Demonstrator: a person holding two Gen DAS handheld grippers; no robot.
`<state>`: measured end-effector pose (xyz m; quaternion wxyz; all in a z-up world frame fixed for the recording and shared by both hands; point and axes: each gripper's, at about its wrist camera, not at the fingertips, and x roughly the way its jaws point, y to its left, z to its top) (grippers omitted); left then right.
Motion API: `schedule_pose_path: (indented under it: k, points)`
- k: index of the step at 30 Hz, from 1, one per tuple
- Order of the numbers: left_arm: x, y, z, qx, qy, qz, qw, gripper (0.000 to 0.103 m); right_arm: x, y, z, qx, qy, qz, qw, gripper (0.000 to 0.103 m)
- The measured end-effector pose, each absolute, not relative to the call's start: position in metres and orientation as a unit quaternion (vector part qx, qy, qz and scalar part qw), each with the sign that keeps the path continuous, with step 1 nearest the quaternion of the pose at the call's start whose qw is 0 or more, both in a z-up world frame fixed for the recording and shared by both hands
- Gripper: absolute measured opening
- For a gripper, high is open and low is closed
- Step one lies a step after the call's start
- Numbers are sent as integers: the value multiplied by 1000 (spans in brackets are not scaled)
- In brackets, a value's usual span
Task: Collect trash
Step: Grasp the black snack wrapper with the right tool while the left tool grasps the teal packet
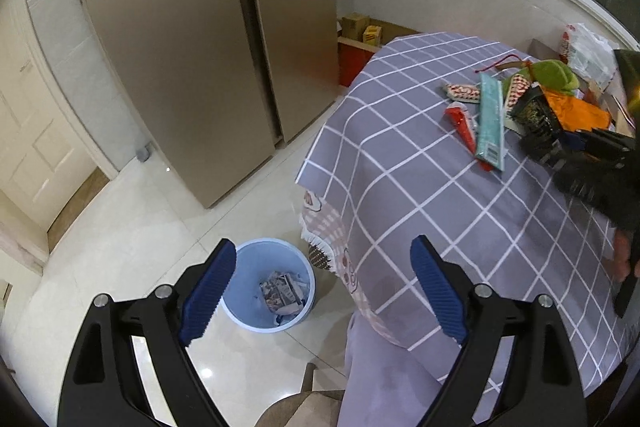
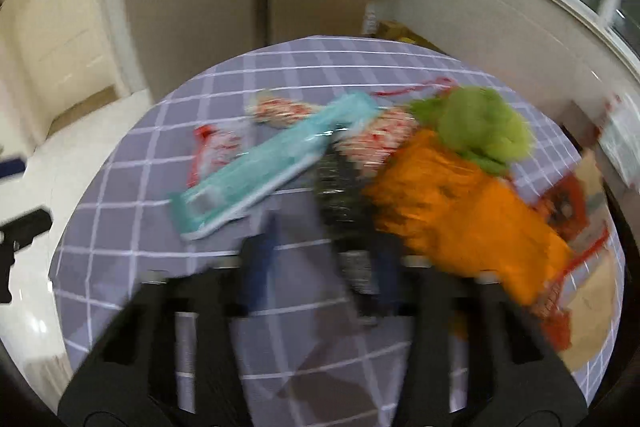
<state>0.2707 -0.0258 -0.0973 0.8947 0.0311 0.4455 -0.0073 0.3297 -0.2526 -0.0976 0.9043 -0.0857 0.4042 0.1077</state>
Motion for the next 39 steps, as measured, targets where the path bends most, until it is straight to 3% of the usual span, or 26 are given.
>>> schedule_pose_path:
  k: [4,23,28,30,32,34,39]
  points:
    - [273,-27,-96,24,448,-10,894,87,331,-275,-96,-21,413,121,902,16]
    - [313,-154,-77,100,401,-159,897,86,273,-341,-64,141,324,106,929,15]
    - [353,-180,-88,111,412,-176,887,69,275,-361,-56,141,316,92,934,15]
    - [368,-186,-98,124,421,-163,884,57,278,-366,-57,144,320,91,932,15]
    - [377,-187,-107,126,433,-160,878,36,278,-368,-56,145,321,94,931,15]
    - [383,-185,-109,108,441,-170,874,27,283,-366,-55,142,321,93,932,15]
    - [375,-181,-104,118,437,-164,877,27,288,-363,-54,133,326,93,931,15]
